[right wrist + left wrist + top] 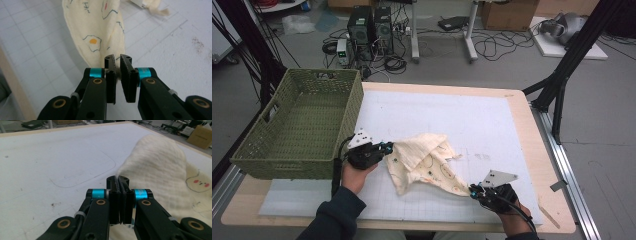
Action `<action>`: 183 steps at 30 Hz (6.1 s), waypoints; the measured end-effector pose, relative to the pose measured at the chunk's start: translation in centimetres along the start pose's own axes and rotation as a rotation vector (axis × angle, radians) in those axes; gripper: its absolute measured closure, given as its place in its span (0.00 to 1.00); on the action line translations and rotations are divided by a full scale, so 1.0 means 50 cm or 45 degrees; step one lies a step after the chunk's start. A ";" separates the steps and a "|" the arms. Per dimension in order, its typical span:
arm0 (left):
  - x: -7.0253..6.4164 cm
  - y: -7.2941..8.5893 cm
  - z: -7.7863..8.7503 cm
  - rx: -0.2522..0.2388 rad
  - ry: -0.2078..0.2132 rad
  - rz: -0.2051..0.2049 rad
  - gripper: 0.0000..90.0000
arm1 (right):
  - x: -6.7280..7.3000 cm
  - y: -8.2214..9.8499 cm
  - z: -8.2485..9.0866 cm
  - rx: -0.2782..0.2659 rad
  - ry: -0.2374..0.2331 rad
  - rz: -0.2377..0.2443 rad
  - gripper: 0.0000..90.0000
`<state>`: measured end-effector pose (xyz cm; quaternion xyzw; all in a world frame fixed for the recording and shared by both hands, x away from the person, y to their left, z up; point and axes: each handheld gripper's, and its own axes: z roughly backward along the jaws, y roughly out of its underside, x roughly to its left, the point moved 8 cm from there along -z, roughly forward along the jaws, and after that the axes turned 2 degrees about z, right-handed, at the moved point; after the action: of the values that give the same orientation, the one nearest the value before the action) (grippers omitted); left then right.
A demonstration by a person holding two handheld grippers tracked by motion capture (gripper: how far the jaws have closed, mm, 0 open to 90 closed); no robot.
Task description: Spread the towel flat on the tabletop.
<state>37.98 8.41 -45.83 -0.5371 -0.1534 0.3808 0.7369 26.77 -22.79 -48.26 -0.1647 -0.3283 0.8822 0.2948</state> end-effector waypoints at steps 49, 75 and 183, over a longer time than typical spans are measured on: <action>0.004 0.029 -0.043 0.095 0.000 -0.015 0.98 | -0.258 -0.075 -0.069 0.069 0.436 -0.260 0.97; -0.128 0.025 -0.126 0.265 0.224 -0.239 0.48 | -0.167 -0.081 -0.014 -0.247 0.289 -0.206 0.49; 0.027 0.014 -0.060 0.184 -0.092 -0.006 0.40 | -0.300 -0.106 -0.138 0.039 0.499 -0.281 0.88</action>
<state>40.51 7.47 -47.82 -0.4682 -0.1533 0.4083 0.7685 43.88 -25.66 -48.23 -0.2915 -0.2671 0.8006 0.4502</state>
